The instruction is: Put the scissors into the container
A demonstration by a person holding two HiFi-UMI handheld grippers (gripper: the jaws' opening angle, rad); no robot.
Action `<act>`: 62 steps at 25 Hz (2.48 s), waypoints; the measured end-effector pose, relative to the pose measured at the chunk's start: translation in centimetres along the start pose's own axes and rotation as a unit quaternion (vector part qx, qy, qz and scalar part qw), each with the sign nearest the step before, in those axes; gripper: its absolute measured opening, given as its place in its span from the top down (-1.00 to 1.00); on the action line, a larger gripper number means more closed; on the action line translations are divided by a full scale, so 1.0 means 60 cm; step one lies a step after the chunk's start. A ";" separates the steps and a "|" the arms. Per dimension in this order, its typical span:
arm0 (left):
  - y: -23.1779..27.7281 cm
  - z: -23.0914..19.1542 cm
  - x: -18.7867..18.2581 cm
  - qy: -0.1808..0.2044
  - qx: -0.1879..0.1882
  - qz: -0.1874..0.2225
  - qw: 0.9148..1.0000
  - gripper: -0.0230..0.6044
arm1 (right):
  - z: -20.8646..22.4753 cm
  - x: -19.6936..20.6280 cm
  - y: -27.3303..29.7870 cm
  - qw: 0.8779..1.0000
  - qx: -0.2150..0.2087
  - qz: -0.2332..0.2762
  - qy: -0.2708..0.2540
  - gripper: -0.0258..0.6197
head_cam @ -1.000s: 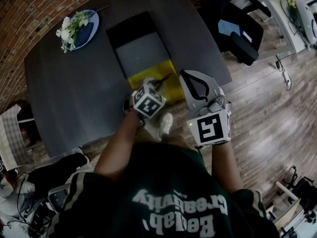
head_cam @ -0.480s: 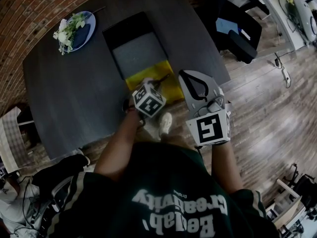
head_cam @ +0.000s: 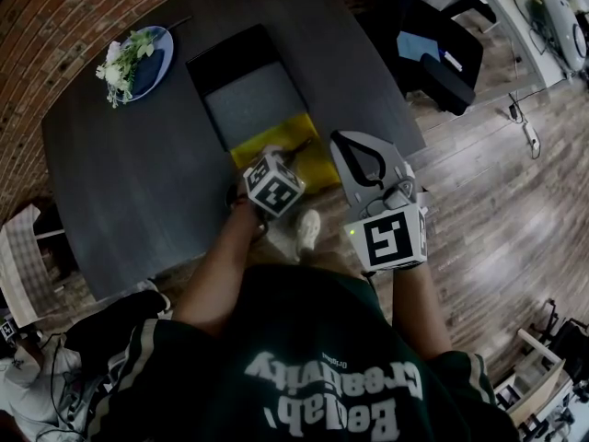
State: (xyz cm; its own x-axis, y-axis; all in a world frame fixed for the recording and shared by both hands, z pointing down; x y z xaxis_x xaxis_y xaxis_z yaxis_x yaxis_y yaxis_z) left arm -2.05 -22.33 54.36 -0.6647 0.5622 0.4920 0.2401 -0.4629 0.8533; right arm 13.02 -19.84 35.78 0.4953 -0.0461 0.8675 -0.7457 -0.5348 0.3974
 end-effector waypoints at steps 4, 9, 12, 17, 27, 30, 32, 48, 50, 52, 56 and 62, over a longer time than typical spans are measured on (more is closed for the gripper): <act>0.001 -0.001 -0.001 0.000 0.003 0.001 1.000 0.81 | 0.001 0.000 -0.001 1.000 0.004 0.002 0.002 0.90; 0.000 0.001 -0.001 0.000 0.003 0.003 1.000 0.80 | -0.001 0.001 -0.004 1.000 0.008 0.003 0.007 0.90; 0.001 -0.001 -0.002 -0.004 0.014 0.005 1.000 0.70 | -0.001 0.001 -0.004 1.000 0.008 0.001 0.007 0.90; 0.001 -0.005 -0.003 -0.005 0.025 0.005 1.000 0.63 | -0.001 -0.002 -0.002 1.000 0.011 0.002 0.008 0.90; 0.002 -0.006 -0.003 -0.002 0.032 0.003 0.999 0.59 | -0.002 -0.003 -0.005 1.000 0.015 0.000 0.006 0.90; 0.002 -0.005 -0.003 -0.001 0.034 0.002 0.999 0.58 | -0.002 -0.004 -0.007 1.000 0.017 0.000 0.006 0.90; 0.002 -0.005 -0.004 -0.001 0.036 0.001 0.999 0.58 | -0.001 -0.004 -0.009 1.000 0.017 -0.001 0.007 0.90; 0.002 -0.001 -0.008 0.000 0.055 -0.001 0.998 0.43 | 0.009 0.005 -0.018 1.000 0.025 0.003 0.015 0.90; 0.002 -0.001 -0.007 0.000 0.054 -0.002 0.999 0.43 | 0.008 0.006 -0.017 1.000 0.025 0.004 0.016 0.90; 0.002 0.000 -0.006 0.001 0.053 -0.001 0.999 0.43 | 0.006 0.007 -0.017 1.000 0.025 0.003 0.016 0.90; 0.002 -0.001 -0.006 0.000 0.052 0.002 0.999 0.43 | 0.006 0.006 -0.014 1.000 0.024 0.003 0.016 0.90; 0.003 0.000 -0.006 -0.002 0.051 0.002 0.999 0.43 | 0.005 0.006 -0.013 1.000 0.021 0.001 0.014 0.90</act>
State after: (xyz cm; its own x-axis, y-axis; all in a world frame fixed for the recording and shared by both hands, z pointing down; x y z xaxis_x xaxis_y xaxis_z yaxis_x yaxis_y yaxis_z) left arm -1.78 -22.62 54.36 -0.6603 0.5638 0.4961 0.3137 -0.3931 0.8643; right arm 13.91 -19.73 35.71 0.4810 -0.0232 0.8764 -0.7270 -0.5693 0.3839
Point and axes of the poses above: the fingertips, and each gripper's own axes: y forward along the fingers, z to its right, x out of its underside, the point moved 10 cm from there along -y, backward along the fingers, and after that the axes turned 9 degrees about -x, right-handed, at the moved point
